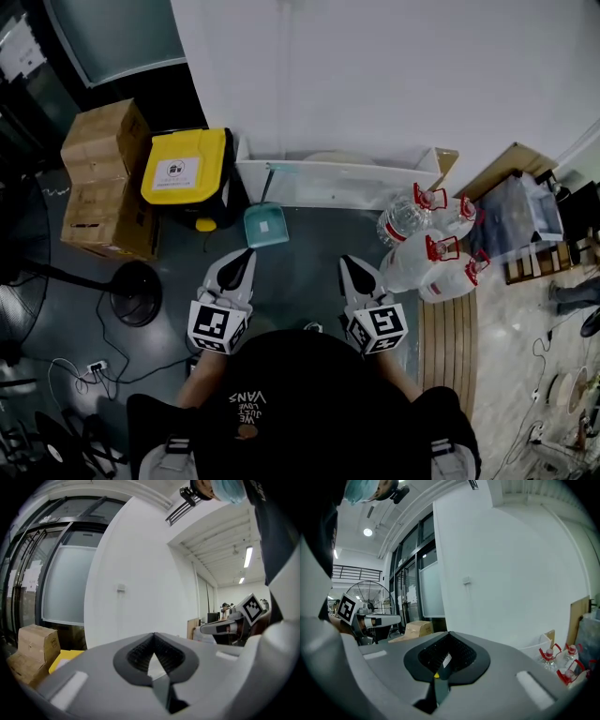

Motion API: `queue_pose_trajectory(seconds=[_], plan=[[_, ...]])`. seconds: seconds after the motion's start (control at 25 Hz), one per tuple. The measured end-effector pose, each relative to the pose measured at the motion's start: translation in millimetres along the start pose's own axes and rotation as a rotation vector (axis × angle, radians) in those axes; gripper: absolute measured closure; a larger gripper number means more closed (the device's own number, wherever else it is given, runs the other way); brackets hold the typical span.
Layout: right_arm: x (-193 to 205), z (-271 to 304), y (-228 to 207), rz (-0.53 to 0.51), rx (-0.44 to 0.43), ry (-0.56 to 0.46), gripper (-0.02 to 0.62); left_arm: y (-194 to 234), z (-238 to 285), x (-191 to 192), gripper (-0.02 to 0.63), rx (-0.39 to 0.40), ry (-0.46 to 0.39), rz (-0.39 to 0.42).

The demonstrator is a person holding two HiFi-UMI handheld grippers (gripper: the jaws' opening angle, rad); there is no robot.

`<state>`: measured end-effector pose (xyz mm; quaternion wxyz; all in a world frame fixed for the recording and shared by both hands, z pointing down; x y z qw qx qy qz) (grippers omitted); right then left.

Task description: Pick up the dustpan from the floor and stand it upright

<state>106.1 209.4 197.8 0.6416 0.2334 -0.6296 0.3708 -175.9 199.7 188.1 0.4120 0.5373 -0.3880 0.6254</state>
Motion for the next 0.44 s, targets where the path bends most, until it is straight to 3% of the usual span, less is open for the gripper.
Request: queue_pose_trajectory(seconds=[0.44], plan=[[-1.6,4.5,4.6,0.008,0.001,0.002,0.594,6.3,2.4,-2.1,0.555,0.0,-0.02,0.004]])
Point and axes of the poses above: the fingertips, and each gripper's own axes: z forward along the fingers, y to its left, x out of its underside, the point moved 9 cm from there along -z, backward along the fingers, and after that the axes turned 11 degrees about -x, right-handed, at the moved point
